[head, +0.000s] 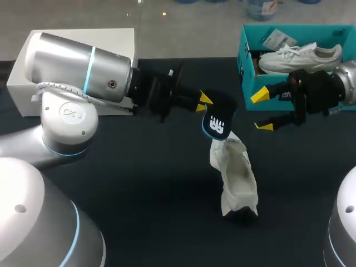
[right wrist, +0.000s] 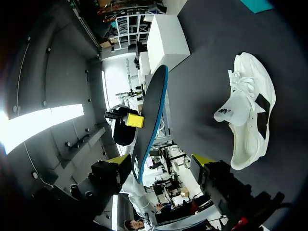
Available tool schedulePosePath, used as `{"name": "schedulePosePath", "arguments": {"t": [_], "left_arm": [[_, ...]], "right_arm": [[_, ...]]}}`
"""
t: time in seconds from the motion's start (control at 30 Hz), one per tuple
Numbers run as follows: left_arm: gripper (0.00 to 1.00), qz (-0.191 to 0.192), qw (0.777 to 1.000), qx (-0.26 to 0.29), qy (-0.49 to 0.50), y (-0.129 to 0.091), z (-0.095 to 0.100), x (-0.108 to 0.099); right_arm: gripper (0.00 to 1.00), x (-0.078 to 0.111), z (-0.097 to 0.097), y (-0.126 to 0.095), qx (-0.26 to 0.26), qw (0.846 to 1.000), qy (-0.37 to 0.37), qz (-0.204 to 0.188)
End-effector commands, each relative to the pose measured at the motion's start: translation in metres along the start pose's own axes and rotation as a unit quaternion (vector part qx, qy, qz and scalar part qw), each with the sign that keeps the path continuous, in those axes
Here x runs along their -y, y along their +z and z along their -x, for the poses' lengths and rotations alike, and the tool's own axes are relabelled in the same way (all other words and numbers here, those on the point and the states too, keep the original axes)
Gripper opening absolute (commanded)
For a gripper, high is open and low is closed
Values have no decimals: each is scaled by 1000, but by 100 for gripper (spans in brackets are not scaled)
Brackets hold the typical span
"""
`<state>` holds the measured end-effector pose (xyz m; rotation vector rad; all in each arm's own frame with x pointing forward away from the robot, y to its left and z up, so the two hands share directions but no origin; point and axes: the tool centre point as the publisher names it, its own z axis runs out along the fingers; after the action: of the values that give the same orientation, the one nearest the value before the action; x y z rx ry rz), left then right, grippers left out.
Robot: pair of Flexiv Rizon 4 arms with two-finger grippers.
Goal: Take the shoe out of the shoebox, open the shoe tongue, remove and reinsert the insole, then place the shoe into the shoebox
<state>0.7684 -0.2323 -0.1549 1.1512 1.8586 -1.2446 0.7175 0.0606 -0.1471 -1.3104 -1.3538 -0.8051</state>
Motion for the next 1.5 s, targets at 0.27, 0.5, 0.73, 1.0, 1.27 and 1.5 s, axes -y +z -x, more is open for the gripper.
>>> {"name": "schedulePosePath", "arguments": {"t": [0.27, 0.5, 0.73, 1.0, 1.27, 1.5], "left_arm": [[0, 17, 1000, -7, 3, -17, -6, 20], [0, 16, 1000, -14, -11, -22, -9, 35], [0, 15, 1000, -22, -12, -22, -12, 41], [0, 15, 1000, -22, -12, -22, -12, 41], [0, 15, 1000, -22, -12, -22, -12, 41], [0, 15, 1000, -22, -12, -22, -12, 41]], "right_arm": [[100, 8, -10, -28, 63, 998, 13, 4], [100, 8, -10, -28, 63, 998, 13, 4], [100, 22, -16, -40, 221, 969, -99, -59], [100, 58, 7, -53, 361, 903, -205, -112], [100, 54, 13, -60, 334, 930, -131, -79], [100, 54, 13, -60, 334, 930, -131, -79]]}}
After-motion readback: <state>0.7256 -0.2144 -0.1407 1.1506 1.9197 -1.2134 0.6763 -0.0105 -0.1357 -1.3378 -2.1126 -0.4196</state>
